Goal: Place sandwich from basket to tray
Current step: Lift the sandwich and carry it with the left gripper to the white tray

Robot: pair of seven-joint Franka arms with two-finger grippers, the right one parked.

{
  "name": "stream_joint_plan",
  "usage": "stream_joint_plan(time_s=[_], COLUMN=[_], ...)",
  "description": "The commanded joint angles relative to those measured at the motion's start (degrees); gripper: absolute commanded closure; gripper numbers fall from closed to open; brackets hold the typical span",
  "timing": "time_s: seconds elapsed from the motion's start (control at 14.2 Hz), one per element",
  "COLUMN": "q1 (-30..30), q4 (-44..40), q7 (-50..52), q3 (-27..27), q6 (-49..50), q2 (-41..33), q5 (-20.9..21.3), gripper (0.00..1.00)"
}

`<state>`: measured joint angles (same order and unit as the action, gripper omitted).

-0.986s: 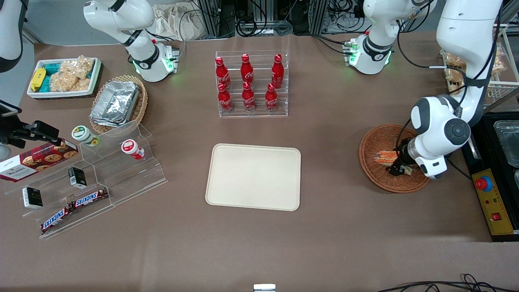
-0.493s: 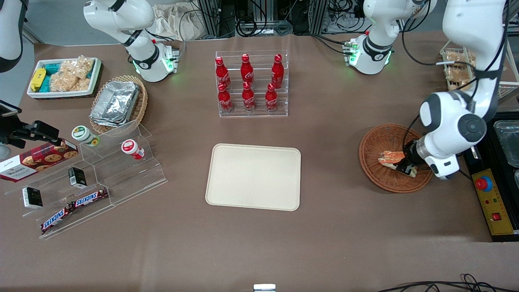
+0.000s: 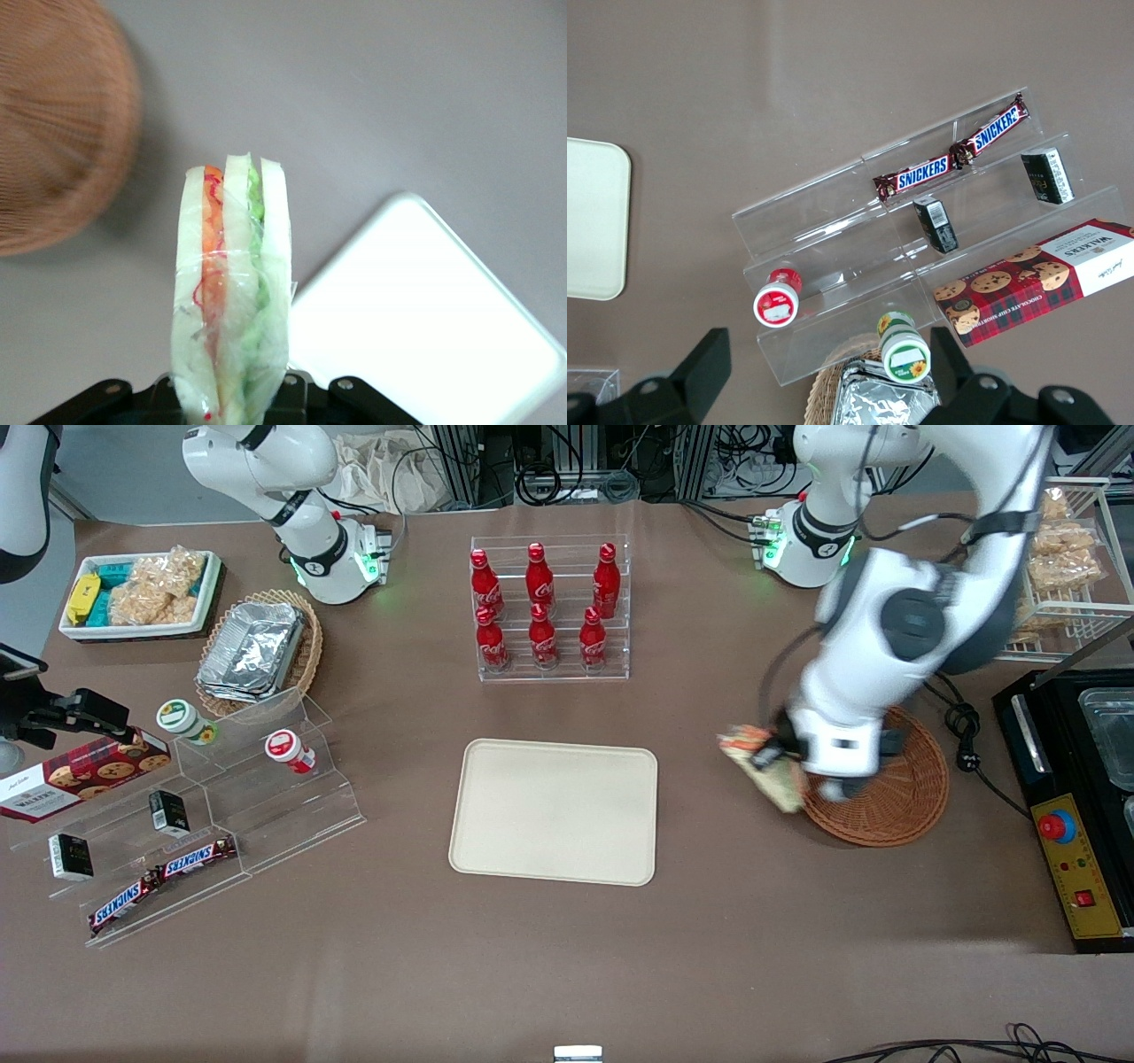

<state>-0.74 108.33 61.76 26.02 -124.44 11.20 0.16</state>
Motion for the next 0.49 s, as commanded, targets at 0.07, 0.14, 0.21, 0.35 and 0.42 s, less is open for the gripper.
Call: stream_joint_plan(time_s=[0.07, 0.14, 0.21, 0.35, 0.42], q1=[-5.3, -6.3, -6.8, -8.3, -8.5], q4=[-2.2, -2.2, -2.2, -2.5, -2.9], q7=[-4.8, -4.8, -4.7, -4.3, -3.7], q3=[2.6, 2.6, 2.6, 2.6, 2.6], q6=[-8.8, -11.9, -15.3, -20.2, -22.2], q2=[9.0, 11.9, 14.4, 18.9, 21.1], q5=[6.8, 9.9, 14.0, 22.5, 25.5], gripper=[1.00, 1.00, 1.00, 1.00, 1.00])
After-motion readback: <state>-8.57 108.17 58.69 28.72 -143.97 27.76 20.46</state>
